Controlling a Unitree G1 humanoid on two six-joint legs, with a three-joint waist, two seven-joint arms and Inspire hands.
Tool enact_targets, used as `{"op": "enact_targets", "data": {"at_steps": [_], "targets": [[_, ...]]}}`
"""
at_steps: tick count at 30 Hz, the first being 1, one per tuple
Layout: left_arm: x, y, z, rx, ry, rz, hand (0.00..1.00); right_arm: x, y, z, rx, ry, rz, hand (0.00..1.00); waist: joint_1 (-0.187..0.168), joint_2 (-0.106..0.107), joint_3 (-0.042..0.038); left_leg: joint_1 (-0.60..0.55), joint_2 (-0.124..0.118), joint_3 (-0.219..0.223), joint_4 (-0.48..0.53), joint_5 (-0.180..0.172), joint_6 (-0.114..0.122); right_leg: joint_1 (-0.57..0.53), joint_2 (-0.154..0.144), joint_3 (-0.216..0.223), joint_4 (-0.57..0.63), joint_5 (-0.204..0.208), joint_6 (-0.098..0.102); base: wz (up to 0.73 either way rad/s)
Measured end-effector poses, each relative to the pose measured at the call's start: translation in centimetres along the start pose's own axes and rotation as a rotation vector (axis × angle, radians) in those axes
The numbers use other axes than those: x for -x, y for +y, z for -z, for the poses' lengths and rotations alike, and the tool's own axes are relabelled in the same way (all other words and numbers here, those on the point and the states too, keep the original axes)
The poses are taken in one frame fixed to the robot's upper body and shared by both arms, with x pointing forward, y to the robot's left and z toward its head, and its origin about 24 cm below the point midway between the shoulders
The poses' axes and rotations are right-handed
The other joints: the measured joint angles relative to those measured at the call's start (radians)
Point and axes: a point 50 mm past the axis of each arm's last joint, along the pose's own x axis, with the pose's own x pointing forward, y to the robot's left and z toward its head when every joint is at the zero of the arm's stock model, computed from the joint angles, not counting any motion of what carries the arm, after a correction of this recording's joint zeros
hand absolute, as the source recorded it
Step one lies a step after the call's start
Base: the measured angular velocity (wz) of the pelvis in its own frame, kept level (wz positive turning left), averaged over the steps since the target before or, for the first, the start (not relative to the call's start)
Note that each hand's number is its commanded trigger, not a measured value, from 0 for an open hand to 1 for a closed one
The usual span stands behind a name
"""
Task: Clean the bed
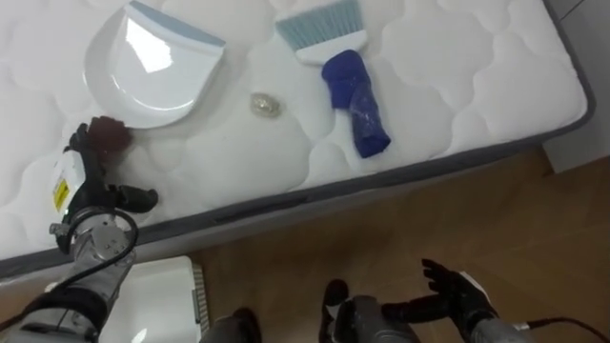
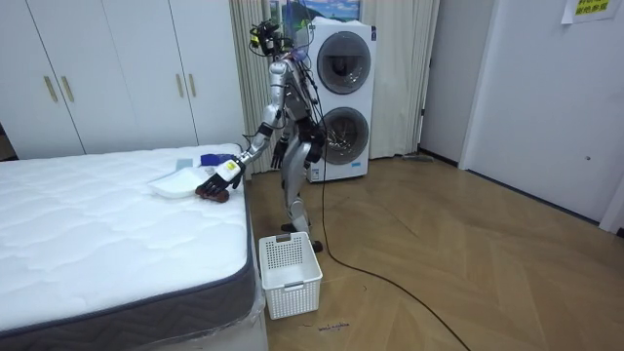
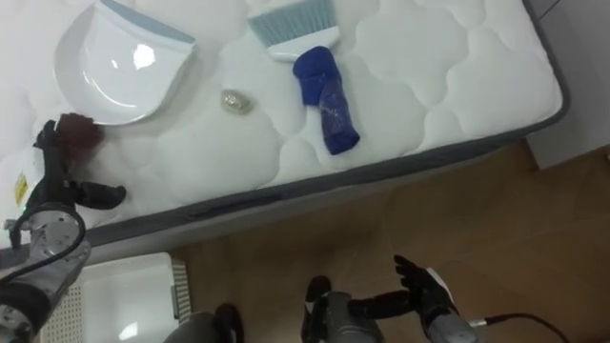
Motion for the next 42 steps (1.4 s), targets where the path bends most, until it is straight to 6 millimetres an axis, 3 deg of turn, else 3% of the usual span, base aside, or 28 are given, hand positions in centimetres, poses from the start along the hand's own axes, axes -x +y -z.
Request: {"op": "enact_targets", "data": {"at_steps": [9, 20, 21, 22, 23, 33, 42], "targets": [[-1.3, 0.9, -1.4, 0.021, 0.015, 0.039, 0.0, 0.2, -0.5, -0.3, -0.021, -0.018, 0.001, 0.0, -0.002, 0.012, 0.0034, -0.037, 0.003, 0.006, 0.05, -0.014, 0.008, -0.038, -0.007, 0.013, 0.036, -0.004, -0.001, -0.03], [-1.8, 1.3, -1.2, 0.051, 0.072, 0.094, 0.0, 0.5, -0.5, -0.6, 0.001, -0.041, -0.017, 0.0, -0.009, 0.013, 0.0031, -0.051, 0.004, 0.007, 0.055, -0.013, 0.01, -0.047, -0.013, 0.008, 0.041, -0.004, 0.0, 0.01], [-1.9, 1.4, -1.3, 0.05, 0.074, 0.092, 0.07, 0.5, -0.5, -0.7, 0.001, -0.042, -0.019, 0.0, -0.01, 0.013, 0.0031, -0.057, 0.006, 0.007, 0.06, -0.014, 0.011, -0.052, -0.011, 0.006, 0.042, -0.004, 0.0, 0.0], [-2.0, 1.6, -1.3, 0.048, 0.077, 0.092, 0.68, 0.4, -0.5, -0.7, 0.001, -0.043, -0.02, 0.0, -0.013, 0.013, 0.0031, -0.061, 0.007, 0.007, 0.064, -0.015, 0.011, -0.054, -0.011, 0.005, 0.044, -0.004, 0.0, 0.0], [-2.0, 1.6, -1.3, 0.047, 0.08, 0.091, 1.0, 0.4, -0.5, -0.8, 0.001, -0.044, -0.021, 0.0, -0.015, 0.013, 0.0031, -0.062, 0.007, 0.007, 0.065, -0.015, 0.012, -0.055, -0.011, 0.005, 0.044, -0.004, 0.0, 0.0], [-2.8, 3.8, -0.5, 0.017, 0.131, 0.059, 1.0, 0.4, -0.3, -0.9, 0.0, -0.033, -0.023, 0.0, -0.022, 0.014, 0.003, -0.063, 0.017, 0.011, 0.068, -0.017, 0.012, -0.055, 0.0, 0.007, 0.039, -0.001, -0.002, -0.02], [-2.7, 3.5, -0.3, -0.018, 0.161, 0.082, 1.0, 0.4, -0.2, -1.0, -0.001, -0.029, -0.017, 0.0, -0.024, 0.015, 0.0026, -0.064, 0.017, 0.011, 0.069, -0.017, 0.011, -0.055, 0.0, 0.007, 0.039, -0.001, -0.002, 0.0]]}}
